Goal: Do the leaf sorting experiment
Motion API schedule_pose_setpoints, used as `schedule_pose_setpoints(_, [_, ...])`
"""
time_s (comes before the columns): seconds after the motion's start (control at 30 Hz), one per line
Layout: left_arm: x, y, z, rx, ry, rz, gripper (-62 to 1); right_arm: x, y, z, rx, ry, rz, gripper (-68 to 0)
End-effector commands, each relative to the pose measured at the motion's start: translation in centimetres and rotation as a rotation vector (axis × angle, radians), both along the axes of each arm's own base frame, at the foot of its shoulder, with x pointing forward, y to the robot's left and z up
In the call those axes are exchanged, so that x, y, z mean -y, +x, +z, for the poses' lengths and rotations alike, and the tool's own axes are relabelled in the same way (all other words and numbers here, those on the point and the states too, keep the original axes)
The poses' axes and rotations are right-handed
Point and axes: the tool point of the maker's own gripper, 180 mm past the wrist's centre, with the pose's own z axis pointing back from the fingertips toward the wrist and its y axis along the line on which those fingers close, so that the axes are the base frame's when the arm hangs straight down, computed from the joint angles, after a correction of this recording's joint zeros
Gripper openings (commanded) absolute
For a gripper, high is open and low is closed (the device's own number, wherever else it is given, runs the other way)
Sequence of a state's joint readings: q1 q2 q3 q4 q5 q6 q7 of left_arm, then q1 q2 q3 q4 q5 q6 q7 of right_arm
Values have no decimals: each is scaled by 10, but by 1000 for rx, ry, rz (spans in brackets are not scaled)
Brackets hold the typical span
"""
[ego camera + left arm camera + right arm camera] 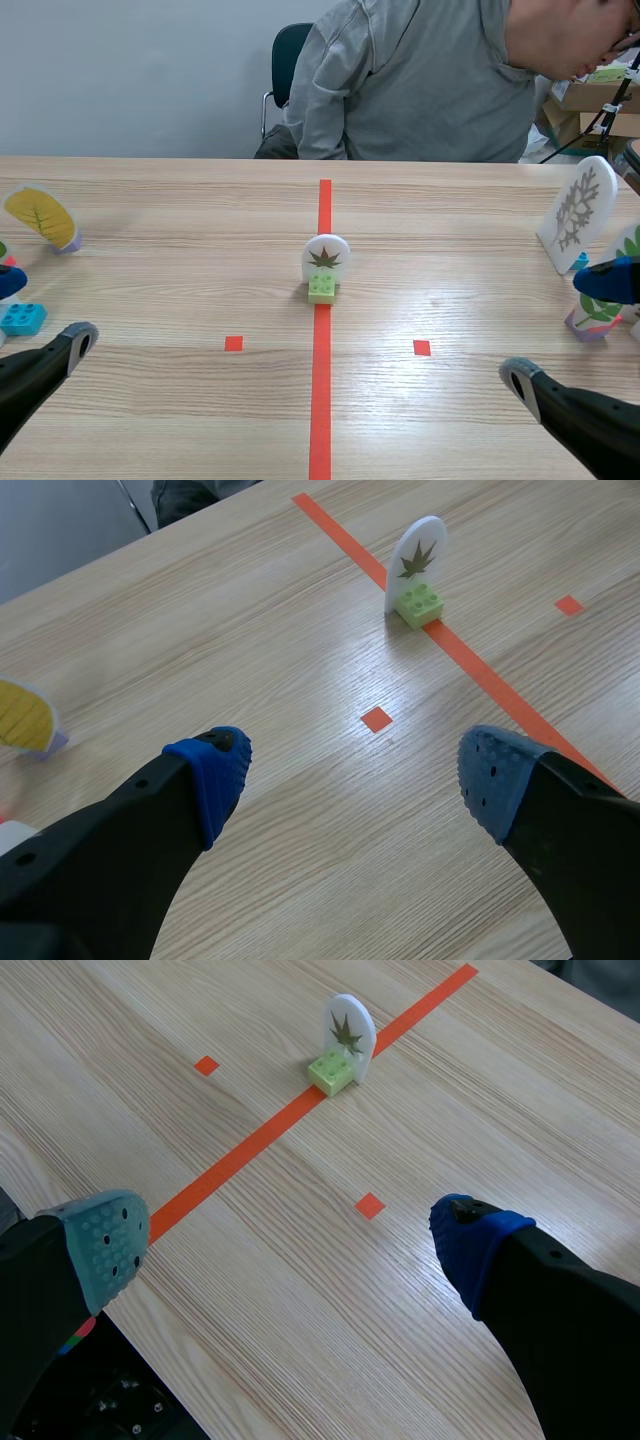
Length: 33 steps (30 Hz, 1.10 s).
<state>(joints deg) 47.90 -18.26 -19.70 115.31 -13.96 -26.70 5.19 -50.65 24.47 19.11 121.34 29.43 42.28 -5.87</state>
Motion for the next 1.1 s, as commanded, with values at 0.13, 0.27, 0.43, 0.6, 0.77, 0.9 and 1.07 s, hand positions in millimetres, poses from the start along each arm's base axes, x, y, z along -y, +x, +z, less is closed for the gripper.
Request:
schedule_pose_setpoints(0.13, [0,3,5,23,-13,3,-153,1,3,6,23,9,6,-102])
schedule_pose_setpoints(0.27, [1,6,6,31,-13,2,-153,1,3,6,23,8,7,-102])
schedule_pose_setpoints(0.43, [10,20,-15,9,-18,-82,-153,1,3,6,23,8,7,-102])
schedule_pose_setpoints(0.6, [18,46,-61,-41,34,-170,-152,1,3,6,22,8,7,-102])
schedule_pose_setpoints(0.77, [38,88,-87,-33,40,-243,-134,1,3,6,22,8,7,-102])
schedule_pose_setpoints(0.9, [61,122,-102,-37,46,-289,-127,1,3,6,22,8,7,-102])
schedule_pose_setpoints(1.07, [99,157,-110,-34,11,-312,-127,1,3,6,23,7,7,-102])
